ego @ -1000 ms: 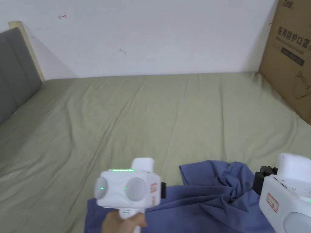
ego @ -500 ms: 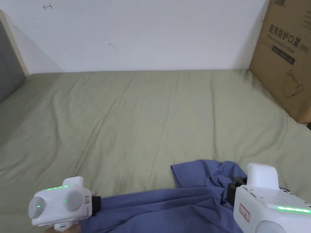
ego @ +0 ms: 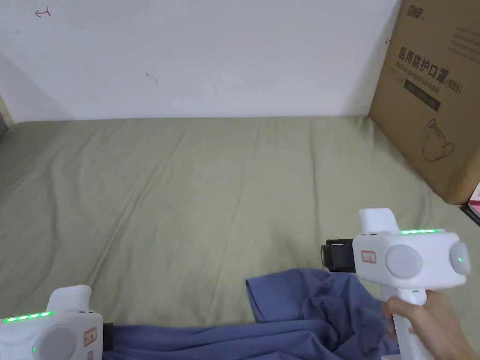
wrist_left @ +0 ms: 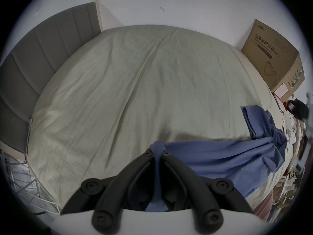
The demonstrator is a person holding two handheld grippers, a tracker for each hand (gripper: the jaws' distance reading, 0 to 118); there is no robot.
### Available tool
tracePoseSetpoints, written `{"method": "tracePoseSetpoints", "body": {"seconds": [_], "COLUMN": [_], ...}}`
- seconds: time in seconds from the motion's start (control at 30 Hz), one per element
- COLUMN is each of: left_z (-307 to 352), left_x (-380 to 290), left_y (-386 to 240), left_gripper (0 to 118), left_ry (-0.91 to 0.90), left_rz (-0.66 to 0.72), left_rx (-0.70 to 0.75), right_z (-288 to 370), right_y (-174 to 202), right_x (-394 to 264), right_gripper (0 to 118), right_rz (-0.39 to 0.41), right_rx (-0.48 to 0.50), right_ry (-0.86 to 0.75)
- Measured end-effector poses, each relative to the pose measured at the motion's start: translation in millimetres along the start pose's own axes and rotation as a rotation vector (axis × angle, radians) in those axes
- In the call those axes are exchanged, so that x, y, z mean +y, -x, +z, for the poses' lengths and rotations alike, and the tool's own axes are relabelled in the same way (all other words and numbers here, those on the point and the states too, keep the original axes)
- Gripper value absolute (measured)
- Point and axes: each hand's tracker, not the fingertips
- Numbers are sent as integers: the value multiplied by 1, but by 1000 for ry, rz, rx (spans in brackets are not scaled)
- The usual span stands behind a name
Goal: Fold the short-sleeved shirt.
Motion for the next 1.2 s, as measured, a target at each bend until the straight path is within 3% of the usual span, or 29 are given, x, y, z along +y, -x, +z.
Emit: {"method": "tracePoseSetpoints", "body": {"seconds": [0.13, 0.23, 0.27, 0.3, 0.33, 0.43, 0.47, 0.53, 0.67, 0.73, 1.07, 1.2], "left_z": [-6, -11, -12, -12, -12, -10, -7, -1, 20, 36, 130, 166], "left_x": [5, 6, 6, 6, 6, 7, 7, 8, 18, 31, 137, 187], "left_y": [-3, -3, -4, -4, -3, -2, -2, -2, 0, 2, 1, -12], "left_gripper": [2, 2, 2, 2, 2, 2, 2, 2, 2, 2, 2, 2], "left_ry": [9, 17, 21, 25, 28, 32, 25, 20, -21, -60, -338, -449], "left_rz": [-12, -9, -12, -15, -16, -14, -13, -13, -32, -36, -46, -40], "left_rx": [14, 17, 21, 22, 21, 20, 20, 24, 45, 58, 102, 128], "right_z": [-73, -107, -112, -108, -102, -92, -91, -85, -52, -26, 136, 169], "right_y": [-14, -10, -8, -4, -2, 1, 2, 0, -5, -17, -62, -81], "right_x": [8, -5, -10, -15, -11, -8, -7, -4, 12, 30, 139, 183], "right_gripper": [100, 82, 72, 70, 64, 4, 4, 5, 4, 5, 4, 4], "right_rz": [-32, 50, 51, 26, -4, 32, 70, 30, -49, -100, -222, -255], "right_rx": [-27, -52, -33, 1, -48, -24, -64, -20, -65, -32, -91, -90], "right_ry": [196, 309, 335, 313, 263, 266, 257, 272, 183, 142, -157, -262]}}
